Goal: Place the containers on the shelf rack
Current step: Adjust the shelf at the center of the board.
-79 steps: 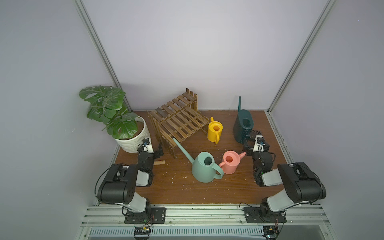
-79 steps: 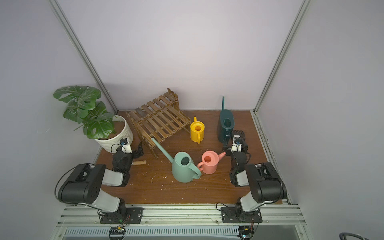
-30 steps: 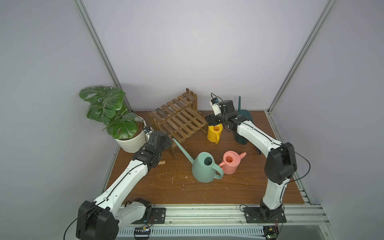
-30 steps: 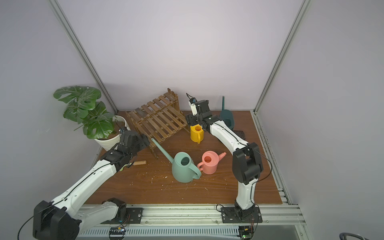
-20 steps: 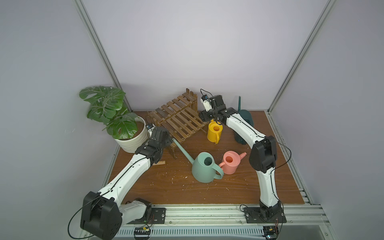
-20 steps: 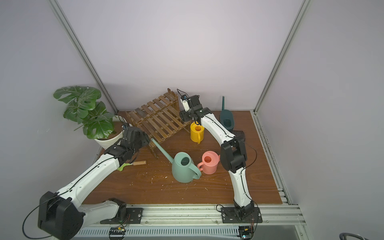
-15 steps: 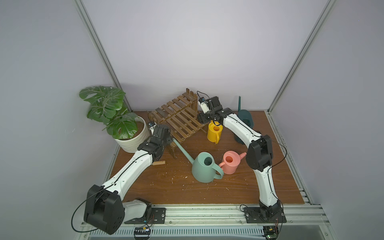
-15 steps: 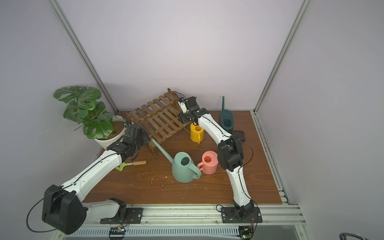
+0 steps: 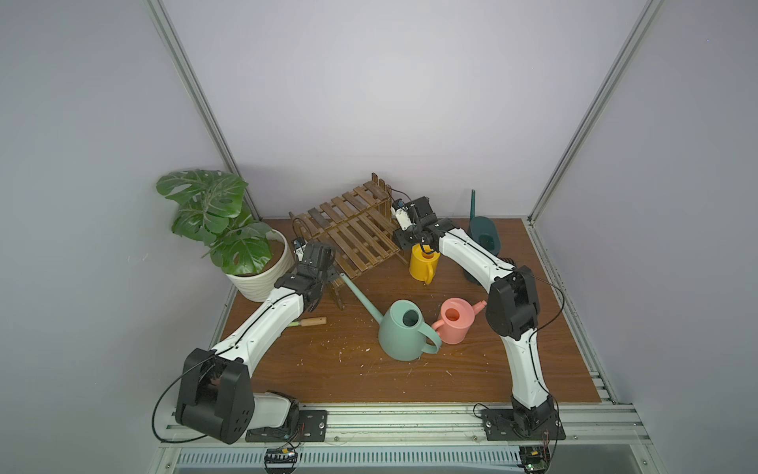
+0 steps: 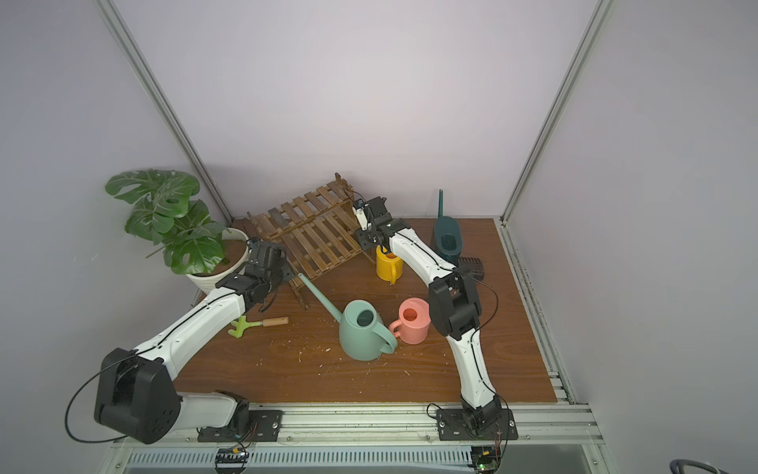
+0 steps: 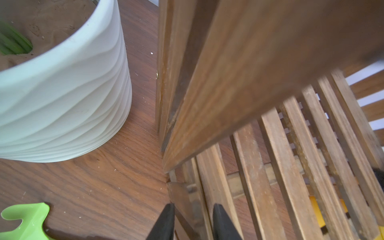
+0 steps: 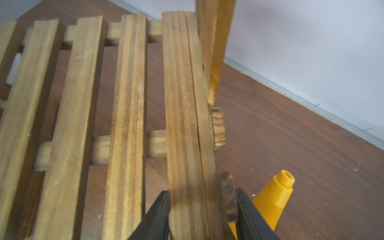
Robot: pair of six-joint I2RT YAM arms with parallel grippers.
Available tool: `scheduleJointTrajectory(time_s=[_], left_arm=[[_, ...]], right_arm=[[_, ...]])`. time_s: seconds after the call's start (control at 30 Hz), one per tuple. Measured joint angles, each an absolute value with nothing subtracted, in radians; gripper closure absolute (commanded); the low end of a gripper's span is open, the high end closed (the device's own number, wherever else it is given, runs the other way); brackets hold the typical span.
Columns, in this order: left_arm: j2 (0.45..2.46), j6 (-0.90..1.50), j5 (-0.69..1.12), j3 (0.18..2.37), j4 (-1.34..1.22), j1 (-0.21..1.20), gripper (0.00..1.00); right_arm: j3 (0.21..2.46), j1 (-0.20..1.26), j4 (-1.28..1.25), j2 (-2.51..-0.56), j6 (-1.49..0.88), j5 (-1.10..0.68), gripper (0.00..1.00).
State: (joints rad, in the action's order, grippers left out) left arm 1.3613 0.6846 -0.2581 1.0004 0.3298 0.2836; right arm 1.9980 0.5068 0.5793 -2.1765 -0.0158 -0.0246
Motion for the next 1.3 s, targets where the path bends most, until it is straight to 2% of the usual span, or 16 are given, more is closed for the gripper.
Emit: scheduleJointTrajectory(time_s=[0.3, 0.77, 1.3], left_arm=[[1.446, 0.574, -0.214, 1.069, 0.325, 0.247, 0.78], [1.648, 0.424, -0.156, 1.276, 0.319, 0.229, 0.79], [1.720, 0.365, -0.123, 1.342, 0.287, 0.216, 0.80]], right_arm=[[1.830, 0.531, 0.490, -2.076, -0.105, 0.035, 0.59], [1.528, 0.562, 0.303, -1.903, -0.319, 0.221, 0.60], [1.428, 0.582, 0.229, -1.849, -0.405, 0.288, 0.61]])
